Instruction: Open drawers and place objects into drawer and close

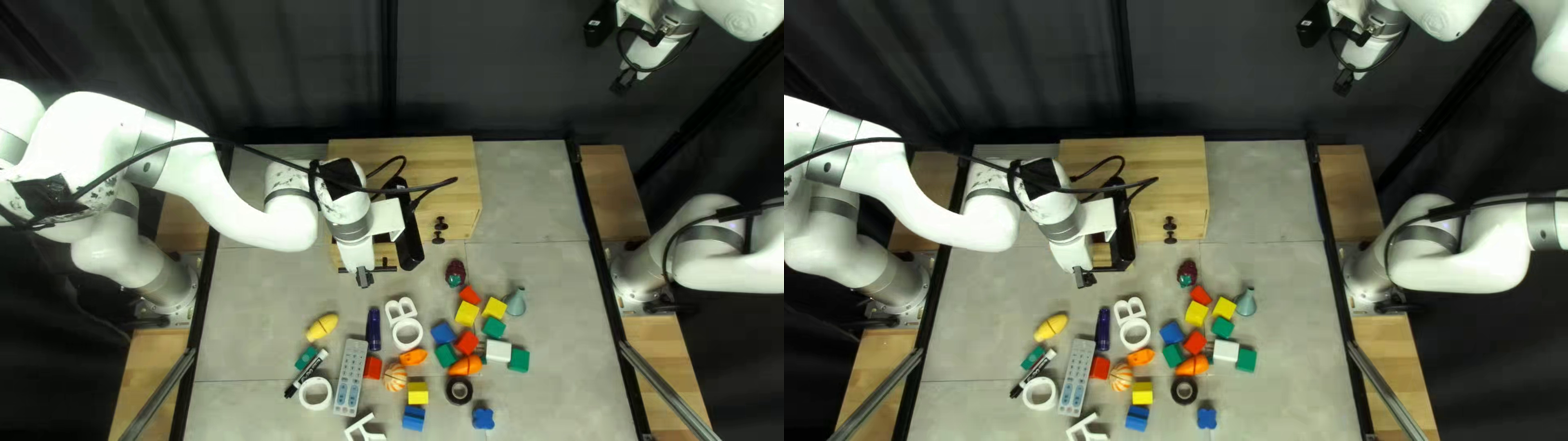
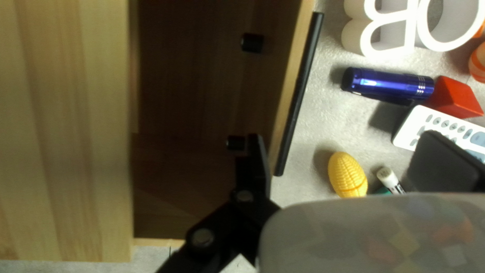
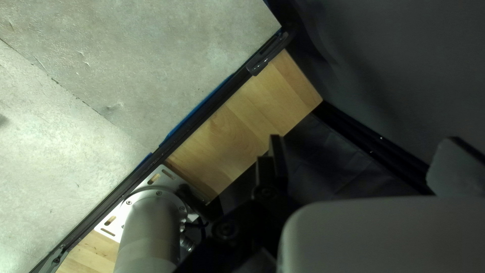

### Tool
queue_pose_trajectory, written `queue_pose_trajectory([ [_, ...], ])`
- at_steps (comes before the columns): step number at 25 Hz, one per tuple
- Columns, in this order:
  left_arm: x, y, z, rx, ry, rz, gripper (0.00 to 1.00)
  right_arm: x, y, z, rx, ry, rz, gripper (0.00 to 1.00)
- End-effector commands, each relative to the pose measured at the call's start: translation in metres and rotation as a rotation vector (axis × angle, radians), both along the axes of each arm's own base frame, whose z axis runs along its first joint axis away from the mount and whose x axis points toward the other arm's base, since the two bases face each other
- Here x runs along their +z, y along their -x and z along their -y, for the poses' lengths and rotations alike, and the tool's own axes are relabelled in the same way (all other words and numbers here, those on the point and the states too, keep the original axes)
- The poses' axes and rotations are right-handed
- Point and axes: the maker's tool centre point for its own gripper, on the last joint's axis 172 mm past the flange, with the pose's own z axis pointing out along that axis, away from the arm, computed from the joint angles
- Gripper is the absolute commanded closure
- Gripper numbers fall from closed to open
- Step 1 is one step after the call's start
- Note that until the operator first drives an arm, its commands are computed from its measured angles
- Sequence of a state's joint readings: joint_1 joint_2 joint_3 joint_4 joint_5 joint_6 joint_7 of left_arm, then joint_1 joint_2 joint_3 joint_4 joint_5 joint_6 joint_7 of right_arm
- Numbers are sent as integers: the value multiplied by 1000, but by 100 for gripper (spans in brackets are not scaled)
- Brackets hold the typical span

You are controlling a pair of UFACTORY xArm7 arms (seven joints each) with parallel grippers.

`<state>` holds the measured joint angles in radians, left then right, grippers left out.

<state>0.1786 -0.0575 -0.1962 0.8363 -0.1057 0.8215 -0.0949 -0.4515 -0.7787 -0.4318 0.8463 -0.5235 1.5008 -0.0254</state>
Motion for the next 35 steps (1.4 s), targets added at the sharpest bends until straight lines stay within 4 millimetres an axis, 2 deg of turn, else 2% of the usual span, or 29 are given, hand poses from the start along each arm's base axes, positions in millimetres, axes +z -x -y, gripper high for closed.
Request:
queue_pose_trajectory([
  [1, 3, 0, 4, -2, -2, 0, 0, 0, 0, 0, 0, 0, 0, 0],
  [16, 10, 1, 17, 1, -13, 0, 0, 0, 0, 0, 0, 0, 0, 0],
  [21, 26, 5, 29, -3, -35, -7, 0, 0, 0, 0, 0, 0, 0, 0],
  [24, 41, 14, 40, -44, -69, -22, 0, 0, 0, 0, 0, 0, 0, 0],
  [26, 42, 22, 46, -81, -92, -31, 0, 0, 0, 0, 0, 0, 0, 0],
  [32, 19, 54, 77, -102, -150, -112, 0, 0, 0, 0, 0, 0, 0, 0],
  [35, 12, 66, 82, -75, -180, -149, 0, 0, 0, 0, 0, 0, 0, 0],
])
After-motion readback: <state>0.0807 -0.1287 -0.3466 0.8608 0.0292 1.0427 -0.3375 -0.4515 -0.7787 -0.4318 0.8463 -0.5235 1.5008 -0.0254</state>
